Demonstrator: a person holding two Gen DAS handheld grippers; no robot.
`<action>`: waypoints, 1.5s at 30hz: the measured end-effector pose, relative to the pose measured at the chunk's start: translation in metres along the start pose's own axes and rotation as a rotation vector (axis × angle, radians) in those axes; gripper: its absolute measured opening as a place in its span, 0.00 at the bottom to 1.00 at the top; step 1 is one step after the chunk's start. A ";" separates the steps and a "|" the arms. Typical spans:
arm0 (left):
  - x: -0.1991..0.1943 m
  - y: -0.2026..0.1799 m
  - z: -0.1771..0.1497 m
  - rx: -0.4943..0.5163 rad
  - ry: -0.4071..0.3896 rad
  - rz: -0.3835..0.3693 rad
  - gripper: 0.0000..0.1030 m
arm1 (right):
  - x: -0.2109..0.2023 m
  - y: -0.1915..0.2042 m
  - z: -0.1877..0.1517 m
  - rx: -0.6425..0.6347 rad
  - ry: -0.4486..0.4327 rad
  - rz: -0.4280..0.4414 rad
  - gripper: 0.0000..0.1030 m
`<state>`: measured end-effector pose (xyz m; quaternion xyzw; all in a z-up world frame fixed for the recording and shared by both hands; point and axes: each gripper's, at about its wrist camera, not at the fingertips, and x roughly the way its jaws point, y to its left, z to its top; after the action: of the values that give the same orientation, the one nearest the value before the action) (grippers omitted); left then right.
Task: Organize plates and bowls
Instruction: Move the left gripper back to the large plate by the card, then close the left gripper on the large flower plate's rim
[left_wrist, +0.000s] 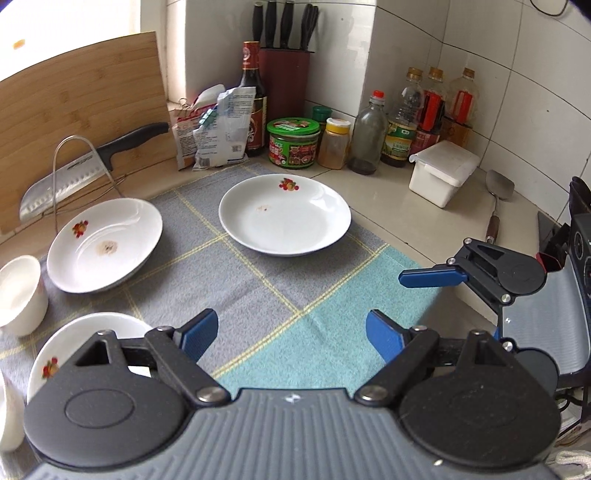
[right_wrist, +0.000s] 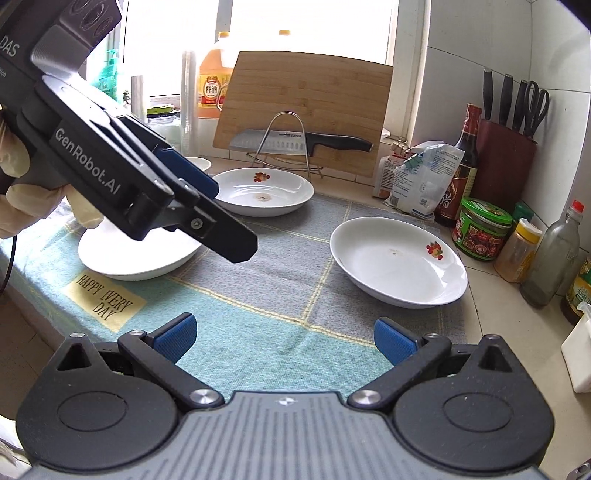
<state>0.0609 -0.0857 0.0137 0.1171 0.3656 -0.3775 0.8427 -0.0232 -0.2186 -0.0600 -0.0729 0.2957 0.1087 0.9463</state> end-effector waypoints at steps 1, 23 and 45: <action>-0.005 0.000 -0.008 -0.016 -0.002 0.022 0.85 | -0.002 0.004 -0.001 -0.003 -0.003 0.011 1.00; -0.041 0.096 -0.083 -0.160 0.043 0.190 0.85 | 0.068 0.079 0.003 -0.092 0.072 0.187 1.00; -0.026 0.181 -0.054 -0.061 0.077 0.119 0.85 | 0.132 0.139 0.023 -0.080 0.099 0.191 1.00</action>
<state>0.1516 0.0784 -0.0207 0.1274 0.4014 -0.3105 0.8522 0.0603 -0.0586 -0.1276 -0.0875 0.3433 0.2062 0.9121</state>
